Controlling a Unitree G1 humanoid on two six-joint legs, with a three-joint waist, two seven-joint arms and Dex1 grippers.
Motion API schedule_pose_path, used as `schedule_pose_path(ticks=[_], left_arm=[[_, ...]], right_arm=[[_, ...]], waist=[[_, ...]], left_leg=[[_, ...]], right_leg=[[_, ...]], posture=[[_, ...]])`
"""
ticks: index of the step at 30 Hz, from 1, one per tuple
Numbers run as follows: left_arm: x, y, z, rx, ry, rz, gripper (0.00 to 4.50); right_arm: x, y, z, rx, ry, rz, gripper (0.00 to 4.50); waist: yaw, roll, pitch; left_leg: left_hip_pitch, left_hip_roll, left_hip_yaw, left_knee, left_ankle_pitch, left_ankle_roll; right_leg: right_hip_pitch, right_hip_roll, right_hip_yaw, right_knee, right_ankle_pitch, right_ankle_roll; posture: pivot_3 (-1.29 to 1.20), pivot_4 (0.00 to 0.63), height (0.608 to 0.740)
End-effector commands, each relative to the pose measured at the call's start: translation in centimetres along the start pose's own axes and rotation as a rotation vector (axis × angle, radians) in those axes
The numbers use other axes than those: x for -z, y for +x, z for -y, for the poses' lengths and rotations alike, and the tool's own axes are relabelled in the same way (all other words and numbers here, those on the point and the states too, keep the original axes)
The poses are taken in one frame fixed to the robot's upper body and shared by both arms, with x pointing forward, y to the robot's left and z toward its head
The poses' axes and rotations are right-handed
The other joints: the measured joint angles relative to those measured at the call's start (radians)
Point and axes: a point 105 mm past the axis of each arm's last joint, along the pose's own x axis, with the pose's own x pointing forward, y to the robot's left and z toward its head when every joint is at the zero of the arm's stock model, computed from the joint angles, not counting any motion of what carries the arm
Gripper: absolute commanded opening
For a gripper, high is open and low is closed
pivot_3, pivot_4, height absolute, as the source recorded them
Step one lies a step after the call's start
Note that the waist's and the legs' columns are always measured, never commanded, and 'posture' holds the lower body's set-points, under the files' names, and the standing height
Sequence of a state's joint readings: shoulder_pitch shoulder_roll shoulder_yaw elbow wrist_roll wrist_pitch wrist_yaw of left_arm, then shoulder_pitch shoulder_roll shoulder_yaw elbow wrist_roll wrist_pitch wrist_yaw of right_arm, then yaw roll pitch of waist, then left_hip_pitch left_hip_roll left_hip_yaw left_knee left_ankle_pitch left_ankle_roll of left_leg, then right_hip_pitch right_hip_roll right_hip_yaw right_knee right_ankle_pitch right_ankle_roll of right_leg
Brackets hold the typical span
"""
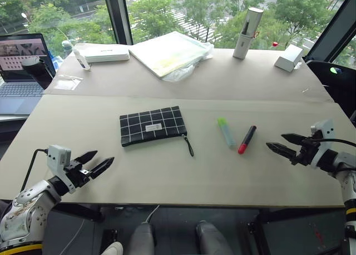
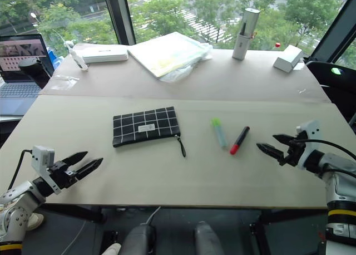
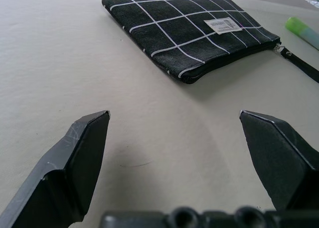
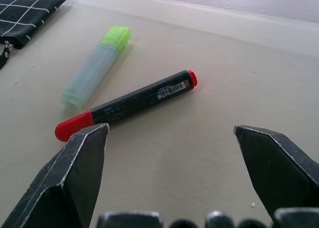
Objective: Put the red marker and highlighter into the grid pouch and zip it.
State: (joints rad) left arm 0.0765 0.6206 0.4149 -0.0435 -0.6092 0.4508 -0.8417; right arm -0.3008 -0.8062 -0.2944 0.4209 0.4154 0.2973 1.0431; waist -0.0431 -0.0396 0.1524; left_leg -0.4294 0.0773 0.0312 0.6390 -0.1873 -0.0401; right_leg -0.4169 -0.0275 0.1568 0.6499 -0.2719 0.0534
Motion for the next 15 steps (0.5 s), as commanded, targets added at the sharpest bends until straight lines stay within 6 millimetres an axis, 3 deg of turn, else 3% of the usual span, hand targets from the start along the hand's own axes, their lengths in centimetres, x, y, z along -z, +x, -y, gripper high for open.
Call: schedule_pose_path(ticks=[1, 6, 9, 15], left_arm=[[-1.0, -0.2, 0.2, 0.031, 0.044, 0.019, 4.50], [-1.3, -0.2, 0.2, 0.071, 0.163, 0.005, 4.50], [-2.3, 0.0, -0.3, 0.074, 0.316, 0.014, 4.50], [-4.0, 0.8, -0.3, 0.113, 0.551, 0.010, 4.50]], right_arm=[[-1.6, -0.4, 0.4, 0.014, -0.027, 0.059, 4.47], [-1.5, -0.3, 0.2, 0.002, -0.012, 0.055, 4.47], [-2.5, -0.5, 0.4, 0.002, 0.013, 0.105, 3.76], [-3.9, -0.7, -0.8, -0.069, 0.017, 0.134, 1.69]], waist=[[0.000, 0.000, 0.000], [0.000, 0.000, 0.000], [0.001, 0.000, 0.000], [0.001, 0.000, 0.000]], left_leg=[[0.000, 0.000, 0.000, 0.000, 0.000, 0.000], [0.000, 0.000, 0.000, 0.000, 0.000, 0.000], [0.000, 0.000, 0.000, 0.000, 0.000, 0.000], [0.000, 0.000, 0.000, 0.000, 0.000, 0.000]], right_leg=[[0.000, 0.000, 0.000, 0.000, 0.000, 0.000], [0.000, 0.000, 0.000, 0.000, 0.000, 0.000], [0.000, 0.000, 0.000, 0.000, 0.000, 0.000], [0.000, 0.000, 0.000, 0.000, 0.000, 0.000]], posture=[[0.00, 0.150, 0.740], [0.00, 0.150, 0.740], [0.00, 0.150, 0.740], [0.00, 0.150, 0.740]])
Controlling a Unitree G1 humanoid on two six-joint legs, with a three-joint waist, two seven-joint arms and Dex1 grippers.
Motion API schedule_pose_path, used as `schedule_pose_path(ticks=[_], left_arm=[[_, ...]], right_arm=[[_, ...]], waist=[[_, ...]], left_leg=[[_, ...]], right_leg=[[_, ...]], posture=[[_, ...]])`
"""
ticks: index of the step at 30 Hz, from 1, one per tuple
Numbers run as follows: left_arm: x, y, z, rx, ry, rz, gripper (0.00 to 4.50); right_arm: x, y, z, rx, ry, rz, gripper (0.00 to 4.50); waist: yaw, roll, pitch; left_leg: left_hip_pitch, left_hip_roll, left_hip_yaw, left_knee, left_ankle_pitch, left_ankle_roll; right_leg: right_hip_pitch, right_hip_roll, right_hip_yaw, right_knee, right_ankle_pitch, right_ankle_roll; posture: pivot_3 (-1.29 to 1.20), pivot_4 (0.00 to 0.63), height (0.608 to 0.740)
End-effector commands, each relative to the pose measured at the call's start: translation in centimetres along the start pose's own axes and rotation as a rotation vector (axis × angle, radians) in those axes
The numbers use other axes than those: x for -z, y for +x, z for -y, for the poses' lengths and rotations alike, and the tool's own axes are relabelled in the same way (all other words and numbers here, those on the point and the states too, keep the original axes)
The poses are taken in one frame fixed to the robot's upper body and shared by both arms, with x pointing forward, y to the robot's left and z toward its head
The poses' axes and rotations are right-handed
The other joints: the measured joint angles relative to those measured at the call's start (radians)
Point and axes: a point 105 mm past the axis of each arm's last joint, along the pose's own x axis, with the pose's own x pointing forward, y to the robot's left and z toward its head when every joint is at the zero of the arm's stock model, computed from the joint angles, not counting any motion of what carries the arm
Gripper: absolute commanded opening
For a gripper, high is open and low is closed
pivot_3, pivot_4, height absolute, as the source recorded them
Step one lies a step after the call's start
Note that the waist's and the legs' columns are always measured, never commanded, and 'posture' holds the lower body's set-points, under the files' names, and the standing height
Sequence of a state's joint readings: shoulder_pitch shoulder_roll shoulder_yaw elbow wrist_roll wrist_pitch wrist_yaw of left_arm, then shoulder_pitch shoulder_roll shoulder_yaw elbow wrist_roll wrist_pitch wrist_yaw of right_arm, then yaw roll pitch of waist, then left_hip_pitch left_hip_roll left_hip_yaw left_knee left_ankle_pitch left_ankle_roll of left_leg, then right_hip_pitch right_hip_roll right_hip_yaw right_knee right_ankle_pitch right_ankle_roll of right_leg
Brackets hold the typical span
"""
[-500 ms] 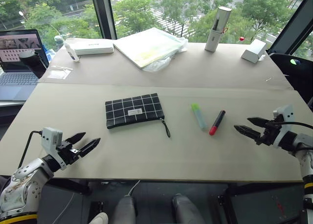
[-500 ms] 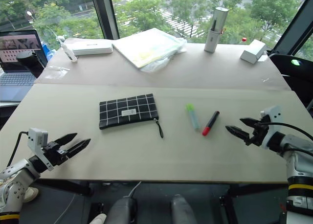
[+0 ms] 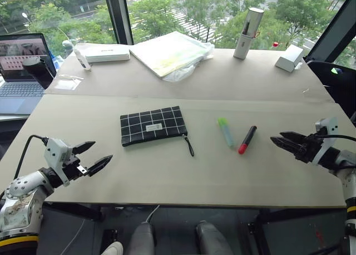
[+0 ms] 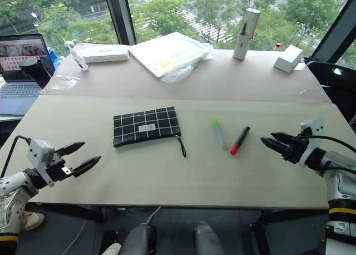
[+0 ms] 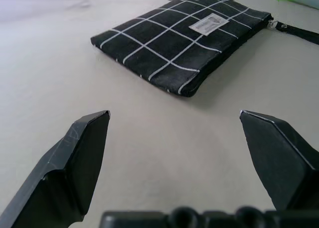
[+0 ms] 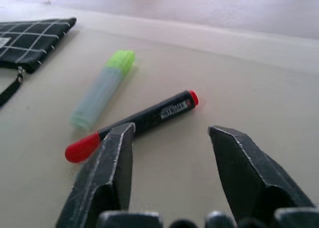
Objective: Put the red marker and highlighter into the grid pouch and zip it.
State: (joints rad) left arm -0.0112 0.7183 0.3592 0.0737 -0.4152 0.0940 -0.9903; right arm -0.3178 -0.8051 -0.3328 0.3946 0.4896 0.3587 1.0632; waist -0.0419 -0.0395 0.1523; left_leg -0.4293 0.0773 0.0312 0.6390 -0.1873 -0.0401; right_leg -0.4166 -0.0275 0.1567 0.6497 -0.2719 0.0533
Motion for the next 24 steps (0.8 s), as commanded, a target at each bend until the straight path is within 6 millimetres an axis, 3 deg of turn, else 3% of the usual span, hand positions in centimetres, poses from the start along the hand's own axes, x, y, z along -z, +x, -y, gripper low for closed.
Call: schedule_pose_path(ticks=[1, 4, 6, 9, 11, 18, 24], left_arm=[[-1.0, 0.5, -0.5, 0.029, 0.193, -0.024, 4.50], [0.0, 0.9, -1.1, 0.058, 0.354, -0.128, 4.50], [0.4, 1.1, -1.7, 0.056, 0.420, -0.164, 4.50], [0.4, 1.9, -2.8, 0.044, 0.514, -0.187, 4.50], [0.1, 2.7, -3.3, 0.052, 0.577, -0.190, 4.50], [-0.2, 4.7, -3.6, 0.086, 0.667, -0.175, 4.50], [0.2, 5.3, -3.2, 0.088, 0.634, -0.141, 4.50]], right_arm=[[-2.6, -0.1, -1.3, -0.068, -0.041, 0.057, 1.44], [-3.7, 0.8, -3.5, -0.167, -0.041, 0.082, 0.36], [-4.2, 1.8, -5.0, -0.225, -0.045, 0.092, 0.02], [-5.1, 4.9, -7.1, -0.263, -0.052, 0.115, 0.02], [-5.6, 7.6, -9.6, -0.324, -0.094, 0.124, 0.02], [-5.4, 14.9, -16.1, -0.387, -0.249, 0.051, 0.02], [-3.9, 19.5, -18.0, -0.323, -0.387, -0.060, 0.02]], waist=[[0.000, 0.000, 0.000], [0.000, 0.000, 0.000], [-0.002, 0.000, 0.000], [-0.005, 0.000, 0.000], [-0.006, 0.000, 0.000], [0.003, 0.000, 0.000], [0.011, 0.000, 0.000]], left_leg=[[0.000, 0.000, 0.000, 0.000, 0.000, 0.000], [0.000, 0.000, 0.000, 0.000, 0.000, 0.000], [0.000, 0.000, 0.000, 0.000, 0.000, 0.000], [0.000, 0.000, 0.000, 0.000, 0.000, 0.000], [0.000, 0.000, 0.000, 0.000, 0.000, 0.000], [-0.003, 0.000, 0.000, 0.002, 0.000, 0.000], [-0.003, 0.000, 0.000, 0.003, 0.000, 0.000]], right_leg=[[0.000, 0.000, 0.000, 0.000, 0.000, 0.000], [0.000, 0.000, 0.000, 0.000, 0.000, 0.000], [0.000, 0.000, 0.000, 0.000, 0.000, 0.000], [0.000, 0.001, 0.000, 0.001, 0.000, 0.000], [-0.002, 0.001, 0.000, 0.004, 0.000, 0.000], [-0.007, 0.001, -0.002, 0.011, 0.000, -0.001], [-0.007, 0.001, -0.003, 0.013, -0.001, -0.001]], posture=[[0.00, 0.150, 0.740], [0.00, 0.150, 0.740], [0.00, 0.150, 0.740], [0.00, 0.150, 0.740], [0.00, 0.150, 0.740], [0.00, 0.150, 0.740], [0.00, 0.150, 0.740]])
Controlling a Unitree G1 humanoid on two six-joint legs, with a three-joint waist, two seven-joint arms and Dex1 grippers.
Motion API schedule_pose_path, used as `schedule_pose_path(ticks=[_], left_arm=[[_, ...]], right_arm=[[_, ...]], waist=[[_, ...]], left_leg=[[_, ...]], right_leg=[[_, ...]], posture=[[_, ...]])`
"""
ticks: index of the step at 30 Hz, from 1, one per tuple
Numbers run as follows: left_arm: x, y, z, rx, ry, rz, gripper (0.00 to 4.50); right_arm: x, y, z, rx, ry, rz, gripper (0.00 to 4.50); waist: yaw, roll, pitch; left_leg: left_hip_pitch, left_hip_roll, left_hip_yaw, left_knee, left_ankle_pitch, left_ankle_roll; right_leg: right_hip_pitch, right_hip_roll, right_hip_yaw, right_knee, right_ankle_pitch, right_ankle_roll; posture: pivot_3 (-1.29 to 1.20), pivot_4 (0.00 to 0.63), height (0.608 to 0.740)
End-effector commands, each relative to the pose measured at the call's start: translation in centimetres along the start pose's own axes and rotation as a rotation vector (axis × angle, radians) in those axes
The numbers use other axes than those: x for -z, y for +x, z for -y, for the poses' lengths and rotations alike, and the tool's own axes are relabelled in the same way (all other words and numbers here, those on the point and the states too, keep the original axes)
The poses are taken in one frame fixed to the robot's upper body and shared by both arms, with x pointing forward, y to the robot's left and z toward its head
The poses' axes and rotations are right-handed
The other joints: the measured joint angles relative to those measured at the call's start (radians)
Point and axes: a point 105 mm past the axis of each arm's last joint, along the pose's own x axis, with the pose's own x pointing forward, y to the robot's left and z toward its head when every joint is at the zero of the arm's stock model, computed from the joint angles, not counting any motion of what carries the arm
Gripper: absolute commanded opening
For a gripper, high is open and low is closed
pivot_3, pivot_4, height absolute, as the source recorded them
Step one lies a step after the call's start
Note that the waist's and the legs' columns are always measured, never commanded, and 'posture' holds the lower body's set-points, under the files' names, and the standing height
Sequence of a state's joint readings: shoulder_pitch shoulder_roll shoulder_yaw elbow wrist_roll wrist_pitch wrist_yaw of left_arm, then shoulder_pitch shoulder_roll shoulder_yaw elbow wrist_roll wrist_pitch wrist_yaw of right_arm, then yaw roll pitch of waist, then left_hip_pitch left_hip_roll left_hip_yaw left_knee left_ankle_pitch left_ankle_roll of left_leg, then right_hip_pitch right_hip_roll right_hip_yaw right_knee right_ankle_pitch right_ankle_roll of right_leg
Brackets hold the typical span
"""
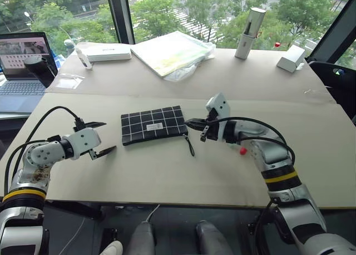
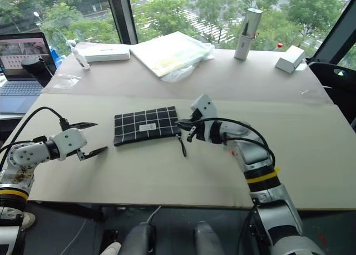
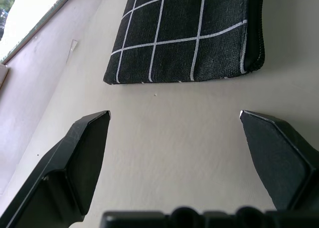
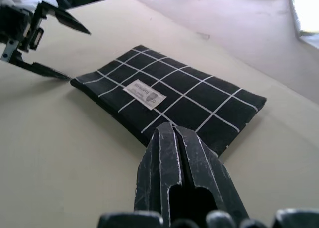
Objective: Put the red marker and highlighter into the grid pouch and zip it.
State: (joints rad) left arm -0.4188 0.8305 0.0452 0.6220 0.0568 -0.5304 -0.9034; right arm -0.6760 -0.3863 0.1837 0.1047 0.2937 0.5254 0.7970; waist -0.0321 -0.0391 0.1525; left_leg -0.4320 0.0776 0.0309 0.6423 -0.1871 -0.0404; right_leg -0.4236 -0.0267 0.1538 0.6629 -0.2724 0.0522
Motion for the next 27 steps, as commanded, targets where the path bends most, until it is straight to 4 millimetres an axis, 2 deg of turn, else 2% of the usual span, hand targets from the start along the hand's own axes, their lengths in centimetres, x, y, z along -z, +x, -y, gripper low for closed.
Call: schedule_pose_path(ticks=[1, 11, 17, 22, 27], left_arm=[[-0.2, 0.3, 0.1, -0.026, -0.021, 0.039, 4.50], [-0.5, 0.7, 0.6, -0.035, -0.079, 0.076, 4.50], [-0.1, 0.8, 1.1, -0.010, -0.072, 0.056, 4.50], [0.3, 1.3, 1.2, 0.017, -0.031, 0.030, 4.50], [-0.6, 3.5, 1.8, 0.059, 0.034, 0.070, 4.50]], right_arm=[[0.5, 3.4, 1.0, 0.085, -0.151, -0.114, 0.02], [2.0, 6.1, 0.4, 0.017, -0.279, -0.199, 0.02], [4.3, 5.6, 1.3, 0.013, -0.502, -0.334, 0.02], [4.5, 5.4, 1.7, 0.016, -0.551, -0.343, 0.02], [4.0, 5.3, 1.8, 0.019, -0.547, -0.325, 0.02]], waist=[[0.001, 0.000, 0.000], [-0.012, 0.000, 0.000], [-0.011, 0.000, 0.000], [-0.008, 0.000, 0.000], [0.001, 0.001, -0.001]], left_leg=[[0.000, 0.000, 0.000, 0.000, 0.000, 0.000], [0.000, 0.001, -0.001, 0.000, 0.000, 0.000], [0.001, 0.001, -0.001, 0.000, 0.000, 0.000], [0.002, 0.001, -0.001, 0.000, 0.000, 0.000], [0.004, 0.001, -0.001, 0.000, 0.001, -0.001]], right_leg=[[0.000, 0.000, 0.000, 0.000, 0.000, 0.000], [-0.001, 0.000, -0.002, 0.002, -0.001, -0.002], [0.000, 0.000, -0.003, 0.002, -0.001, -0.002], [0.002, 0.000, -0.003, 0.002, -0.001, -0.002], [0.003, 0.000, -0.003, 0.002, -0.001, -0.002]], posture=[[0.00, 0.150, 0.740], [0.00, 0.150, 0.740], [0.00, 0.150, 0.740], [0.00, 0.150, 0.740], [0.00, 0.150, 0.740]])
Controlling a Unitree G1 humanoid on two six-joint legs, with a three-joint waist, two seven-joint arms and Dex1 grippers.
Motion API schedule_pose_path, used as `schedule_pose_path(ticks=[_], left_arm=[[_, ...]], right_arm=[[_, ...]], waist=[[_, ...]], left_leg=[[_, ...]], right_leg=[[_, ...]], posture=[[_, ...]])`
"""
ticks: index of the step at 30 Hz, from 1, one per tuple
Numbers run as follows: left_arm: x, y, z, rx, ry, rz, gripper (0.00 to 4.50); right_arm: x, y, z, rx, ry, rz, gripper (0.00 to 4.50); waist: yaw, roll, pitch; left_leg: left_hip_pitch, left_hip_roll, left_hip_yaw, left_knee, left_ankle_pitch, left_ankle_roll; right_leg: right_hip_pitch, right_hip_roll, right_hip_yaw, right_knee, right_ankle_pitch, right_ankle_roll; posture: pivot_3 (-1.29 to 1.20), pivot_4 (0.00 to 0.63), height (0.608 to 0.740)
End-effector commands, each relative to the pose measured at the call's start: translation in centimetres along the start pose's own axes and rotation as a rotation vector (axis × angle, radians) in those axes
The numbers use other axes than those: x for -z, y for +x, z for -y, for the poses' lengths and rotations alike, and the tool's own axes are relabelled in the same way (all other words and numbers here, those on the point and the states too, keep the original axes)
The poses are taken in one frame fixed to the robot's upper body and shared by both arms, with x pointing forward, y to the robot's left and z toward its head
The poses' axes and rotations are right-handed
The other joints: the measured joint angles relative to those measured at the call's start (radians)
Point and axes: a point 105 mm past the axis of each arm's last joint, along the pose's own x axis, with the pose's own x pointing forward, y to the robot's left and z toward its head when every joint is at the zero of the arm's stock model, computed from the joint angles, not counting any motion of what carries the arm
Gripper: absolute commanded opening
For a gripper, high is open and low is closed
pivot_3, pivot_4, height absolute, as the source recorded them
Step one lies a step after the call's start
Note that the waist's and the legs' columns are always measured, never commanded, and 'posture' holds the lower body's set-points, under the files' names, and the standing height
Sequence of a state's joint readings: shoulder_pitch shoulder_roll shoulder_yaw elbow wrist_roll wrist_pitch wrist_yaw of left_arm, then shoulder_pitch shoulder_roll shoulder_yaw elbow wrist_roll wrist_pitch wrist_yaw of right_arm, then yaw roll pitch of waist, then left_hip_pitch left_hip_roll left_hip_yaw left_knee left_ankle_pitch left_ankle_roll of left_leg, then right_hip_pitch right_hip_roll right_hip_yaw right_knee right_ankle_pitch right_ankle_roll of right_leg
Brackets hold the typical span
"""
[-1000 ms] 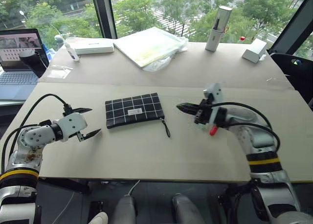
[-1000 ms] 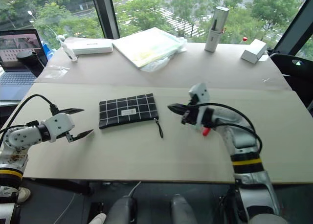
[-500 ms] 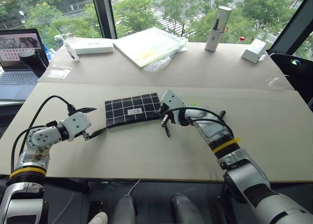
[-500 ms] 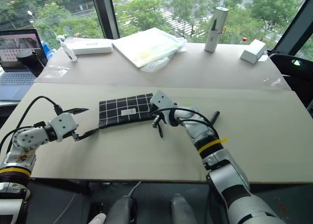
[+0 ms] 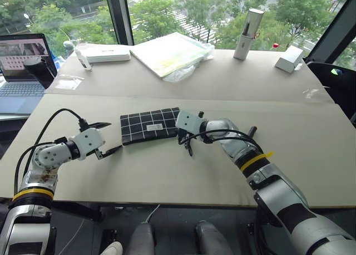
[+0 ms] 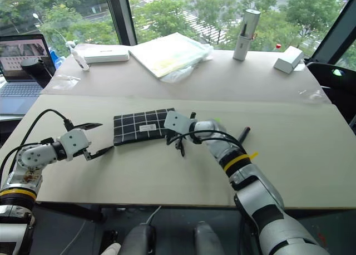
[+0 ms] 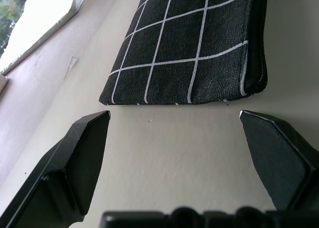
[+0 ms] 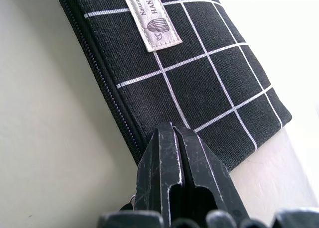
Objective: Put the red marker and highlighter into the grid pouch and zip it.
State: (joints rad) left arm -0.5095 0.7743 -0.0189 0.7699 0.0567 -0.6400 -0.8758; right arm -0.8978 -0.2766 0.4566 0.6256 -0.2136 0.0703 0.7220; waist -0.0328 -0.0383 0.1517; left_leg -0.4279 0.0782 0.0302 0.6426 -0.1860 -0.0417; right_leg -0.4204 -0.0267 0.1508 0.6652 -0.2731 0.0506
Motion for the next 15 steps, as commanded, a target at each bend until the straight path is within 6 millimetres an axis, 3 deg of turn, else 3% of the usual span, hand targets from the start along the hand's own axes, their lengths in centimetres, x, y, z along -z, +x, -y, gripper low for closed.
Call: schedule_pose_path(ticks=[1, 15], left_arm=[[0.0, 1.8, 1.5, 0.068, 0.048, 0.007, 4.50], [-2.7, 5.5, -0.1, 0.035, 0.161, 0.094, 4.50]], right_arm=[[0.6, -0.4, 0.6, 0.013, 0.003, -0.021, 0.02], [0.5, -0.5, 0.8, 0.030, 0.023, -0.010, 0.02]], waist=[[0.005, 0.000, 0.000], [0.022, 0.000, 0.000]], left_leg=[[0.001, 0.000, 0.000, 0.000, 0.000, 0.000], [0.001, 0.000, 0.000, 0.000, 0.000, 0.000]], right_leg=[[0.001, 0.000, 0.000, 0.000, 0.000, 0.000], [0.000, 0.000, 0.000, 0.000, 0.000, 0.000]], posture=[[0.00, 0.150, 0.740], [0.00, 0.150, 0.740]])
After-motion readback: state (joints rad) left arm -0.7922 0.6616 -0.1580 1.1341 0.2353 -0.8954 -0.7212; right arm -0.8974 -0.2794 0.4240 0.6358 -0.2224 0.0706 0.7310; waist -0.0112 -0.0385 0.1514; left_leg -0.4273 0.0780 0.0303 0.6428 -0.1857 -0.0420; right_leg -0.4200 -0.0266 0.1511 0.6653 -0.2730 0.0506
